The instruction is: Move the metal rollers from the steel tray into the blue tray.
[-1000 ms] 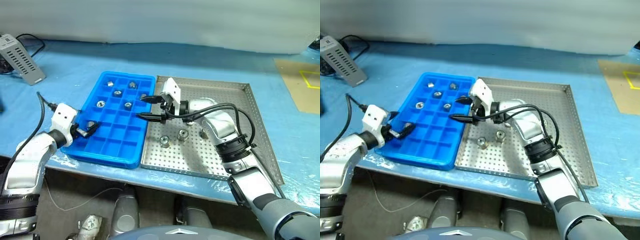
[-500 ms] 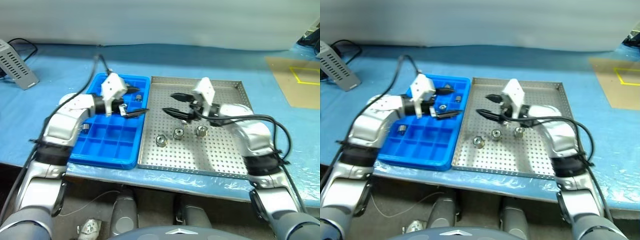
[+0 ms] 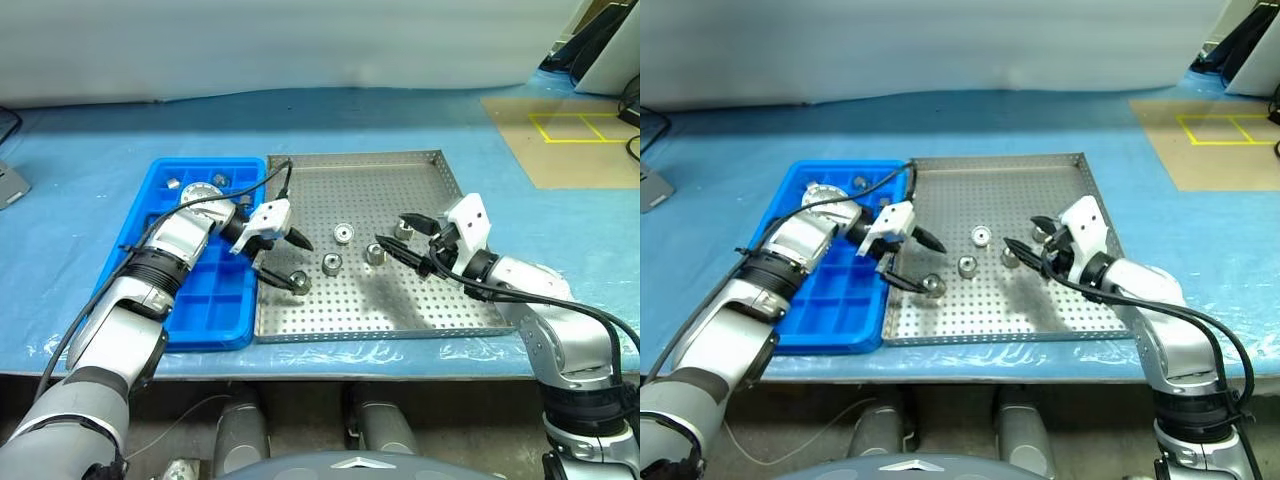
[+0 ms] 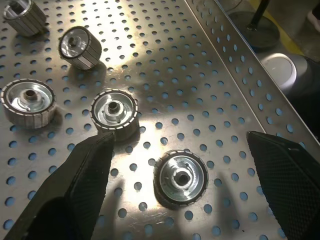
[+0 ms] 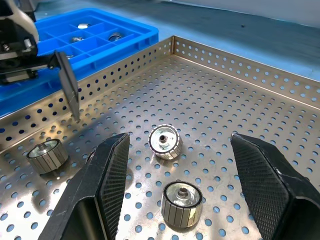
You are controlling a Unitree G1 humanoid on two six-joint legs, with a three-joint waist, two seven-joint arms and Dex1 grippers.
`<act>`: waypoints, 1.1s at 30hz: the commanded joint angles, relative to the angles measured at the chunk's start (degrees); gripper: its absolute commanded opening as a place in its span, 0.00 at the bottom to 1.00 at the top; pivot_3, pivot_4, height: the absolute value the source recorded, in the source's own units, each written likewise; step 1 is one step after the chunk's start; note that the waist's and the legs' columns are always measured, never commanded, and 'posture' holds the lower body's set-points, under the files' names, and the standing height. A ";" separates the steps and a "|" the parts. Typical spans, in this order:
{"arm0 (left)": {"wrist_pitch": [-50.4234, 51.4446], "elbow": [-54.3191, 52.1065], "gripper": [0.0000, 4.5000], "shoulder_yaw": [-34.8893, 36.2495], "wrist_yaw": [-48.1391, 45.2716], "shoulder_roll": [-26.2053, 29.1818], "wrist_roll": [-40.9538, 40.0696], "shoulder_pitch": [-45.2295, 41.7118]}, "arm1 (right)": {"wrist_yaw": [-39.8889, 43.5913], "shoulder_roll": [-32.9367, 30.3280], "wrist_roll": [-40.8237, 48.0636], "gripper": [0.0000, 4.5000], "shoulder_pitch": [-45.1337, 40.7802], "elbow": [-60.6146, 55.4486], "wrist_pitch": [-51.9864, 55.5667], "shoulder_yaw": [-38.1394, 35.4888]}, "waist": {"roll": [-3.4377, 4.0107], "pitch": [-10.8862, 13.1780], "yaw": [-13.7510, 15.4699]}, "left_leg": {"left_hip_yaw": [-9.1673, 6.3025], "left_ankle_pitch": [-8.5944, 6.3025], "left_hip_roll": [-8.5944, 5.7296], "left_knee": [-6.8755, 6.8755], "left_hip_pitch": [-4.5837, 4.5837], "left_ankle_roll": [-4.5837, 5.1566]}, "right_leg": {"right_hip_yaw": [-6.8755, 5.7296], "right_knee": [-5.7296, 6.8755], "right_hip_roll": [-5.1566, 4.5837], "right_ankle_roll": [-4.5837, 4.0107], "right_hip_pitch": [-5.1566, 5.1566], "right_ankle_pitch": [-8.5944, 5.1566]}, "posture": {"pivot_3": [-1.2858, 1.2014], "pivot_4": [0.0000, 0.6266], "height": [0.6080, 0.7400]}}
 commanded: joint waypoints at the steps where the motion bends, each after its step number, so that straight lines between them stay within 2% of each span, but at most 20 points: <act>1: -5.44 3.70 0.99 -2.81 -0.75 0.32 1.14 -3.02 | -2.01 0.04 0.72 0.74 0.55 -3.60 0.24 -0.96 | 0.00 0.00 0.02 | 0.00 -0.02 0.00 0.04 -0.01 0.03 | 0.00 0.00 0.00 0.00 0.02 0.00 | 0.32 0.24 1.00; 9: -9.19 8.45 0.99 -2.14 0.03 -4.93 6.42 -2.45 | -4.18 -0.64 -1.70 0.74 0.34 -2.30 -1.47 0.49 | 0.02 -0.01 0.02 | 0.00 -0.11 -0.01 0.07 0.01 0.17 | 0.00 -0.18 -0.03 -0.01 0.16 0.00 | 0.32 0.24 1.00; 22: -11.63 10.65 0.99 -4.58 3.42 -4.24 17.03 -2.22 | -5.53 0.04 -3.78 0.74 0.39 -0.45 -3.59 2.73 | 0.13 -0.08 -1.49 | 0.02 -0.15 0.02 0.01 0.31 0.22 | -0.01 -0.29 0.00 0.01 0.36 0.00 | 0.32 0.24 1.00; 25: -11.48 9.46 0.86 -4.28 1.97 -4.14 17.07 -2.09 | -5.67 0.21 -4.10 0.74 0.66 -0.15 -4.06 2.80 | 0.13 -0.08 -1.72 | 0.02 -0.15 0.03 0.02 0.27 0.22 | -0.01 -0.30 0.00 0.02 0.33 0.00 | 0.32 0.24 1.00; 27: -11.97 9.67 0.73 -4.21 3.35 -4.23 17.85 -2.05 | -5.86 0.32 -4.32 0.74 0.58 0.10 -4.25 2.93 | 0.14 -0.08 -1.69 | 0.02 -0.16 0.03 -0.04 0.26 0.23 | -0.01 -0.36 0.00 0.01 0.33 0.01 | 0.32 0.24 1.00; 30: -12.90 9.76 0.73 -4.29 2.69 -4.12 17.79 -1.92 | -6.02 0.53 -4.67 0.74 0.25 0.50 -4.67 3.28 | 0.14 -0.09 -1.69 | 0.02 -0.21 0.03 -0.07 0.18 0.32 | -0.05 -0.52 0.01 0.00 0.33 0.01 | 0.32 0.24 1.00; 33: -13.06 9.74 0.60 -3.95 2.48 -4.13 17.48 -1.88 | -6.09 0.74 -4.89 0.74 0.02 0.78 -4.94 3.68 | 0.14 -0.08 -1.68 | 0.02 -0.24 0.03 -0.05 0.13 0.37 | -0.04 -0.56 0.00 -0.01 0.33 0.02 | 0.32 0.24 1.00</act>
